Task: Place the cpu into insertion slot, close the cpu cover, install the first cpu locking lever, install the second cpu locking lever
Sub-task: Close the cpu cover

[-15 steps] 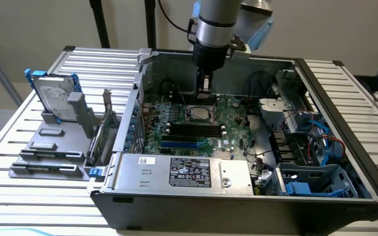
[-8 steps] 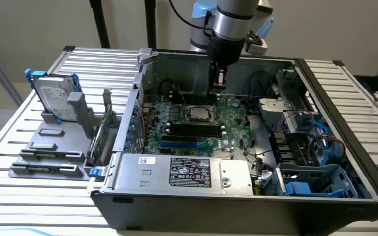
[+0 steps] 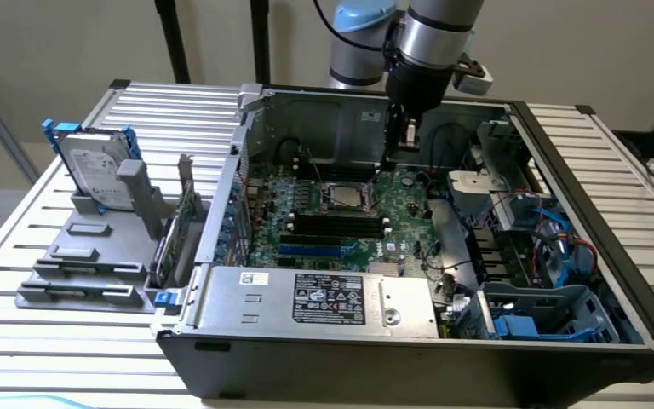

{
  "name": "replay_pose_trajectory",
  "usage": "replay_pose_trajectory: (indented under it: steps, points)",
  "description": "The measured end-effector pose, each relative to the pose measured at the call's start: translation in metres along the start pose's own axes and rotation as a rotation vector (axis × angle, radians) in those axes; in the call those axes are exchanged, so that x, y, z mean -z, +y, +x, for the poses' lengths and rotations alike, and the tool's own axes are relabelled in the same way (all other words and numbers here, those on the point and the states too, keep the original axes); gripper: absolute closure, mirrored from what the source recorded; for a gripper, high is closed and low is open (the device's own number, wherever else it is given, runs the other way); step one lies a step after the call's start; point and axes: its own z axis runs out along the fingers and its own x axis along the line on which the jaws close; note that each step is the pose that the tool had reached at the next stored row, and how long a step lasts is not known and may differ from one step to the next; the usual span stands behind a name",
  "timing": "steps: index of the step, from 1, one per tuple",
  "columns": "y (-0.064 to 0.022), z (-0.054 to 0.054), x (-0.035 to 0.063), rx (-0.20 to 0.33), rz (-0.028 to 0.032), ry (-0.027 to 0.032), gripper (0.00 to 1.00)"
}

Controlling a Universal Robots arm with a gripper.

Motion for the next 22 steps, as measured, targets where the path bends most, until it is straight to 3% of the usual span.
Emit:
replay_pose_trajectory:
  steps: [7, 9, 19, 21, 22]
  points:
    - [0.0316, 0.001, 0.0026, 0.001, 0.0012, 0.0001, 0.89]
    - [0.0361, 0.001, -0.0007, 0.001, 0.0014, 0.0001, 0.89]
    - [0.0344, 0.001, -0.0179, 0.005, 0.0021, -0.0003, 0.89]
    - [0.0296, 0.001, -0.0193, 0.005, 0.0064, -0.0004, 0.89]
    - [0.0277, 0.001, -0.0196, 0.005, 0.0142, -0.0004, 0.89]
